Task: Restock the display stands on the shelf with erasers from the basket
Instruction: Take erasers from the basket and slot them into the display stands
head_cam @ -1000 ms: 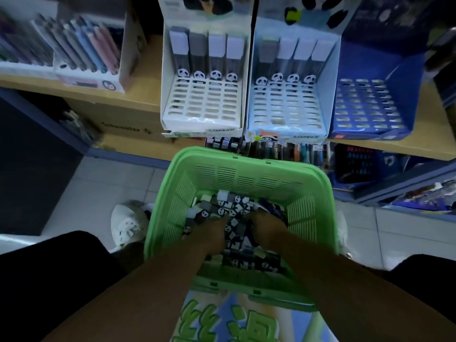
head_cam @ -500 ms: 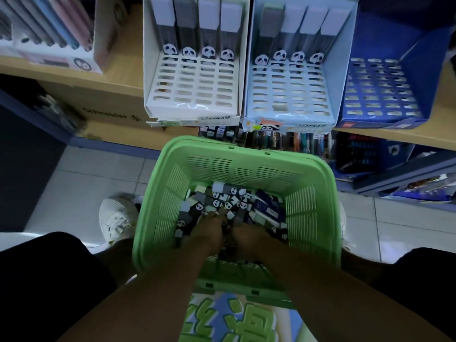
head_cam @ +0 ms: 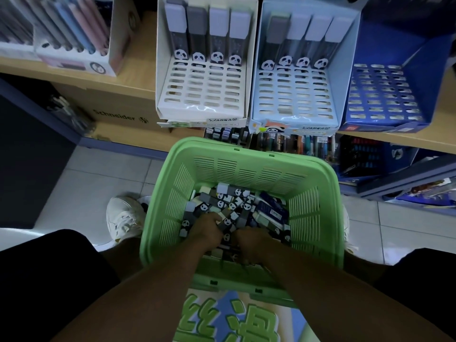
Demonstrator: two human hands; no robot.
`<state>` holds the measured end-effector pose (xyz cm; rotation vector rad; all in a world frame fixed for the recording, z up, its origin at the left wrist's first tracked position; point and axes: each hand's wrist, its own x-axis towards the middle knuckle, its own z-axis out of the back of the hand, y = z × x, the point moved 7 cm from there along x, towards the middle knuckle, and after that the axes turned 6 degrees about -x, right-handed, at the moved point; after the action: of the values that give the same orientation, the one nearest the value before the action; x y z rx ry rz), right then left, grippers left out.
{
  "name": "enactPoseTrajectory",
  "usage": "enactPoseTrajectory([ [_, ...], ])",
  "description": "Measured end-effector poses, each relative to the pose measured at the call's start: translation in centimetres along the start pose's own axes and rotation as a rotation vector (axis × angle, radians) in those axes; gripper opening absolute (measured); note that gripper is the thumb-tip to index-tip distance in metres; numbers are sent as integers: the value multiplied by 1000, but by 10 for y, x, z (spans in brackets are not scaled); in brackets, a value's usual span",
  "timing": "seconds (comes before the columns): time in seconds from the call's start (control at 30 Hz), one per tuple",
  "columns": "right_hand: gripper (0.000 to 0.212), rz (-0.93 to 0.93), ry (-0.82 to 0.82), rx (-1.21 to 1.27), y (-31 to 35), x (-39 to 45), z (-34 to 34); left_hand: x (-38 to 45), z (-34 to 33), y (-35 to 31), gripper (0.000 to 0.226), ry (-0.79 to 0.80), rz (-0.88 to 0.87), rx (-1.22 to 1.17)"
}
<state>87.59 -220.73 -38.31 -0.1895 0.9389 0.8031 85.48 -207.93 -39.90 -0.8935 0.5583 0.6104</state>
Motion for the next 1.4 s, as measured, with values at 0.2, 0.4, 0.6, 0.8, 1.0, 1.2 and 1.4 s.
enactPoseTrajectory([
  [0.2, 44, 34, -34, 52, -2, -4, 1, -7, 0, -7, 41, 55, -27, -15],
  [0.4, 41, -16, -56, 191, -14, -4, -6, -13, 10, 1, 30, 33, 3, -45],
  [0.6, 32, -111, -124, 650, -31, -15, 19, -22, 26, -3, 29, -88, 154, -349],
  [0.8, 25, -65, -116, 1423, -16, -26, 38, -36, 2, -14, 40, 140, 297, -929],
  [1.0, 14, 13, -91, 1367, 2, -21, 48, -29, 3, -15, 27, 107, 195, -918],
  [1.2, 18, -92, -203, 853, -18, -6, 54, -21, 14, 4, 31, -204, 278, -624],
  [1.4, 89, -143, -329, 166, -37, 11, 72, -20, 18, 14, 48, -245, 287, -553],
])
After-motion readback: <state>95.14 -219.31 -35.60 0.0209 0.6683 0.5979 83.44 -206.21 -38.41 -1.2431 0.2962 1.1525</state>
